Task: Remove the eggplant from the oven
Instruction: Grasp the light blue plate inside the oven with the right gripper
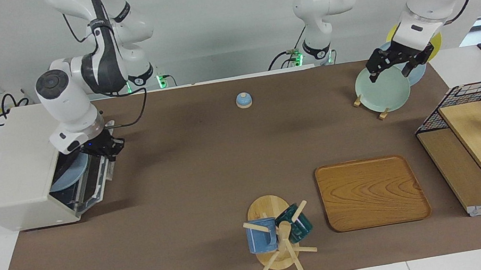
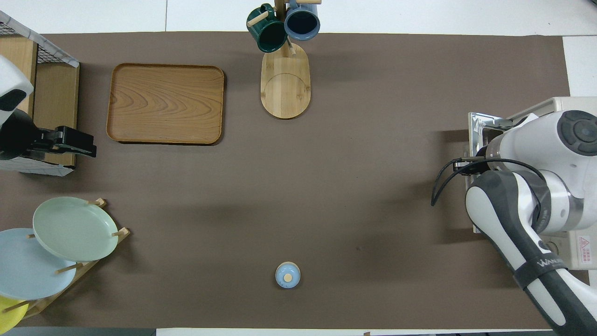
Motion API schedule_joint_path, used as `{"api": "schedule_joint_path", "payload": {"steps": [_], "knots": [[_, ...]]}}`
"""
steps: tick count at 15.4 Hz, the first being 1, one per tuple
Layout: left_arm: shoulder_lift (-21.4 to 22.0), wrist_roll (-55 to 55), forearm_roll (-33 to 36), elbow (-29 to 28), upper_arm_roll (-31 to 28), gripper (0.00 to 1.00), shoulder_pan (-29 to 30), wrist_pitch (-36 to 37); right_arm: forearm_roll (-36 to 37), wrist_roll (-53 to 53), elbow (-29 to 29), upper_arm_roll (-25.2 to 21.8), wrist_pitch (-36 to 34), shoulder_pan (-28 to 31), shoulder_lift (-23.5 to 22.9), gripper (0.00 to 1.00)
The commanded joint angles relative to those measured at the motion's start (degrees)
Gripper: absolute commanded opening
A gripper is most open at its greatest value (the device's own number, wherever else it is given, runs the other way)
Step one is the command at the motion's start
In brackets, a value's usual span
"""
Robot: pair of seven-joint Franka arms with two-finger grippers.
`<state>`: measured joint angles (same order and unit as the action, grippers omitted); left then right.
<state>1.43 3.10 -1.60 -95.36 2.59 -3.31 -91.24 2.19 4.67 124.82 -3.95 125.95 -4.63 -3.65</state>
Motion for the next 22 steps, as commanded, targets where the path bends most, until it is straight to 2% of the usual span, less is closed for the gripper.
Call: {"api": "schedule_joint_path", "payload": {"steps": [1, 4, 9, 15, 17, 18, 19, 22], "knots": [[0.4, 0.1, 1.0, -0.3, 0.2, 1.0, 0.4, 0.4, 1.1, -0.4, -0.5, -0.8, 4.0, 2.0, -3.0, 0.0], [0.4, 0.2, 1.0, -0.3, 0.2, 1.0, 0.4, 0.4, -3.6, 0.8, -0.5, -0.8, 4.1, 0.9, -3.0, 0.0], [0.4, 0.2, 1.0, -0.3, 0.2, 1.0, 0.4, 0.4, -4.1, 1.3, -1.3, -0.8, 2.7, -0.8, -3.0, 0.0], [0.4, 0.2, 1.0, -0.3, 0.2, 1.0, 0.4, 0.4, -4.0, 0.8, -9.8, -1.1, -10.3, -0.1, -2.7, 0.0], [0.4, 0.2, 1.0, -0.3, 0.2, 1.0, 0.4, 0.4, -3.0, 1.0, -10.2, -1.4, -11.6, 0.0, -1.9, 0.43], [0.4, 0.2, 1.0, -0.3, 0.2, 1.0, 0.4, 0.4, -2.1, 0.8, -9.9, -1.4, -11.3, 1.5, -1.8, 0.56], [0.4, 0.2, 1.0, -0.3, 0.2, 1.0, 0.4, 0.4, -1.5, 0.5, -9.3, -1.1, -10.8, 3.1, -1.7, 0.61], [0.4, 0.2, 1.0, -0.3, 0.2, 1.0, 0.4, 0.4, -1.5, -1.1, -7.1, -1.2, -9.8, 3.8, -0.9, 0.61]]}}
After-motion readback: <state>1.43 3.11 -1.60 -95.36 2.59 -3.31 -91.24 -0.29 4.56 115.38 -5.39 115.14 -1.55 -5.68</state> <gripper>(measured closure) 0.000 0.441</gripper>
